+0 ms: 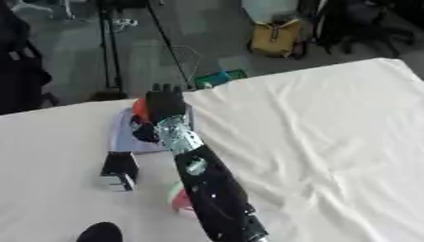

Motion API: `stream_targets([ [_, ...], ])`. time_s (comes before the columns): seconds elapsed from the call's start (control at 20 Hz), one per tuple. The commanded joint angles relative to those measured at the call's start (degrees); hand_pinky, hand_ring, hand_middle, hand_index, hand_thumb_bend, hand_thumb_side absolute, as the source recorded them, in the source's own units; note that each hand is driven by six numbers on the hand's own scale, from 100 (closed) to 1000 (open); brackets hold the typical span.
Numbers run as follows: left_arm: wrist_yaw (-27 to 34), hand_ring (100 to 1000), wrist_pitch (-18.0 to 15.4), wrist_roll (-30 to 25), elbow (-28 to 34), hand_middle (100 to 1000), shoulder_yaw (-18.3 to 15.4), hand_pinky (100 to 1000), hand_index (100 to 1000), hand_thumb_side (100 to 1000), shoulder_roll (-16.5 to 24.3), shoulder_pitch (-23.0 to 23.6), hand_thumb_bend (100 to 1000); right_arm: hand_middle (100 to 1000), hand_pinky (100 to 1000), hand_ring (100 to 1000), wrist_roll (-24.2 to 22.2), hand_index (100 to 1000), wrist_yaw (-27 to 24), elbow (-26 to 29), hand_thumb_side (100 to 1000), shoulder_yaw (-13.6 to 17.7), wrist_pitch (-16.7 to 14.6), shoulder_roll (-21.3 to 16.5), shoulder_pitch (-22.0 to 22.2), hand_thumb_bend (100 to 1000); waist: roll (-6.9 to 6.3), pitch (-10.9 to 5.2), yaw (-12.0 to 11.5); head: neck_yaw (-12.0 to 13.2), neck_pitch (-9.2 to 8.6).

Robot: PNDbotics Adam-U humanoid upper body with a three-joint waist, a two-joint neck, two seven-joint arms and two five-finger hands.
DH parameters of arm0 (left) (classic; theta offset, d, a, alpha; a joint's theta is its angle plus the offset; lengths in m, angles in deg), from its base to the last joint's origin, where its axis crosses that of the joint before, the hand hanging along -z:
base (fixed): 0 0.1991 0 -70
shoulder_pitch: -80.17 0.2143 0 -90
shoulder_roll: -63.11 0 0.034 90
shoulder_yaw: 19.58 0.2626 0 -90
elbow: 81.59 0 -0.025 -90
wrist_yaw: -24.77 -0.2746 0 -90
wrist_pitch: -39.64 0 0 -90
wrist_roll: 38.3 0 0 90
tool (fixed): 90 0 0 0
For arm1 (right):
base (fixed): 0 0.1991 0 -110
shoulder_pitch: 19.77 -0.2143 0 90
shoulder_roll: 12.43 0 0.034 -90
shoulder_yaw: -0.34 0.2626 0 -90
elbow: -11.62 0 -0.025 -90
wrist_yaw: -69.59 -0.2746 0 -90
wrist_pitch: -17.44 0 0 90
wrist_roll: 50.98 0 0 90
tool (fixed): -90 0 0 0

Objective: Pick up objects on the table and place them in the box.

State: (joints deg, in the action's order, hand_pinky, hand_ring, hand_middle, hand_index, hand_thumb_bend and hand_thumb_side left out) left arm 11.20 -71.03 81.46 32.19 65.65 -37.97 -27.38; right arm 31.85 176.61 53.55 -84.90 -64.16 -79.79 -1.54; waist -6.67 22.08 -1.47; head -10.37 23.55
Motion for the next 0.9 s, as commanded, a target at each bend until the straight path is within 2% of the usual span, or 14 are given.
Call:
stream_targets([
  [0.05, 0.18, 671, -0.07, -0.32, 0.81, 757, 0.08, 672, 662, 838, 0.45, -0.14, 100, 1000, 944, 1000, 0.94, 1000, 1.75, 0.71, 992, 0.18, 1.22, -0.63, -1.40, 255, -0.10, -0.93, -0.29, -0.37, -0.97],
  [0.15, 0.19, 672, -0.08, -0.32, 0.81, 757, 0.05, 672, 662, 838, 0.44, -0.13, 100, 1000, 971, 1000, 1.02, 1000, 1.98, 0.54, 1000, 0.46, 1.43, -0.39, -1.28, 266, -0.15, -0.89, -0.30, -0.41, -0.99],
  [0.35, 0.23, 672, -0.06, -0.24, 0.81, 758, -0.02, 672, 663, 836, 0.37, -0.21, 100, 1000, 968, 1000, -1.89, 1000, -5.71, 1.39, 1000, 1.87, 1.62, 0.14, -0.85, 289, -0.19, -0.84, -0.20, -0.35, -0.97],
  [0.55, 0.22, 672, 0.00, -0.16, 0.81, 758, -0.05, 672, 662, 834, 0.38, -0.18, 100, 1000, 967, 1000, -3.37, 1000, -9.90, 1.77, 1000, 1.51, 2.83, 0.06, -0.78, 333, -0.11, -0.90, -0.21, -0.36, -0.87],
  [0.9, 0.19, 672, 0.09, -0.18, 0.81, 757, -0.07, 672, 662, 831, 0.40, -0.20, 100, 1000, 972, 1000, -6.86, 1000, -18.21, 2.61, 1000, 1.26, 2.24, 0.43, -1.14, 347, -0.04, -1.30, 0.04, -0.18, -0.43],
])
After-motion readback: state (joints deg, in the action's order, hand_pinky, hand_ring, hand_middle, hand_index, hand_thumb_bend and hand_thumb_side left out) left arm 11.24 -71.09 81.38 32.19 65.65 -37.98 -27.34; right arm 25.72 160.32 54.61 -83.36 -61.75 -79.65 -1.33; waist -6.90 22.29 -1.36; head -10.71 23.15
